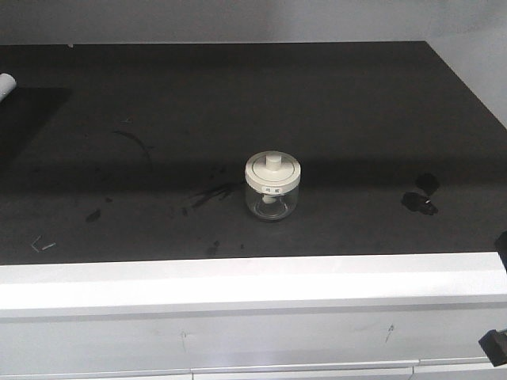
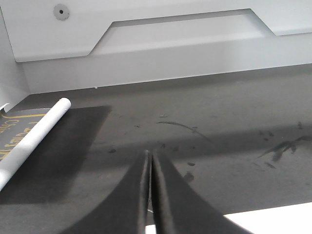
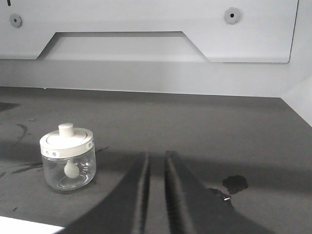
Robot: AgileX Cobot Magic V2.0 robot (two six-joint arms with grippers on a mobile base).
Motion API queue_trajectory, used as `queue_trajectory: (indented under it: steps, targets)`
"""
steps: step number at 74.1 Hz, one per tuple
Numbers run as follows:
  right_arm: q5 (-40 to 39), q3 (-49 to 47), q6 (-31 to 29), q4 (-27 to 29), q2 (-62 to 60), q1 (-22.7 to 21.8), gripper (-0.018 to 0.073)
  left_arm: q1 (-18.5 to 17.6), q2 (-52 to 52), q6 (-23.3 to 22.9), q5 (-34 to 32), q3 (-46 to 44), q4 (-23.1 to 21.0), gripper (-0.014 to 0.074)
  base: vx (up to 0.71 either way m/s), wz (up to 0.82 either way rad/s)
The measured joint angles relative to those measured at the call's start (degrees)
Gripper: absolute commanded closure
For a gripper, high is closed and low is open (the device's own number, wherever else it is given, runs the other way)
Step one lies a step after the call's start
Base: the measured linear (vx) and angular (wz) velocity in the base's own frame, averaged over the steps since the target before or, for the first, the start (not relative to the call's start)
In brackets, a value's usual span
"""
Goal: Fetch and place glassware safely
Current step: 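Move the right gripper toward the white-lidded glass jar, then close the right gripper on the jar's white lid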
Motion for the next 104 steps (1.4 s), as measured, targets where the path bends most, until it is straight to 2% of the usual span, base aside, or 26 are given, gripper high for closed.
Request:
queue_trajectory:
  steps: [13, 22, 34, 49, 66, 77, 94, 104]
  targets:
    - [-0.12, 0.0, 0.0, 0.0, 0.0, 0.0, 0.0134, 0.0, 0.0, 0.0, 0.0, 0.0, 0.0, 0.0603, 0.0, 0.0]
    - [-0.12, -0.05, 0.0, 0.0, 0.0, 0.0, 0.0076, 0.0, 0.0, 0.0, 0.0, 0.0, 0.0, 0.0603, 0.0, 0.0]
    - [0.56, -3.95, 0.0, 0.0, 2.49, 0.0, 0.0074, 0.0, 0.0, 0.0, 0.0, 0.0, 0.0, 0.0603, 0.0, 0.0]
    - [-0.94, -13.08, 0.23, -0.02, 14.43, 0.64, 0.0074, 0.0, 0.0, 0.0, 0.0, 0.0, 0.0, 0.0603, 0.0, 0.0]
    - [-9.76, -21.18, 0.22, -3.6, 32.6, 9.44, 0.0074, 0.0, 0.0, 0.0, 0.0, 0.0, 0.0, 0.0603, 0.0, 0.0]
    - [-15.33, -25.98, 0.8, -3.56, 45.63, 12.33, 0.0074, 0.0, 0.0, 0.0, 0.0, 0.0, 0.0, 0.0603, 0.0, 0.0]
    - [-21.69, -33.31, 4.93, -4.08, 59.91, 12.73, 0.0074, 0.0, 0.0, 0.0, 0.0, 0.0, 0.0, 0.0603, 0.0, 0.0]
    - [-23.12, -37.52, 9.72, -10.0, 65.62, 12.73, 0.0074, 0.0, 0.0, 0.0, 0.0, 0.0, 0.0, 0.0603, 0.0, 0.0]
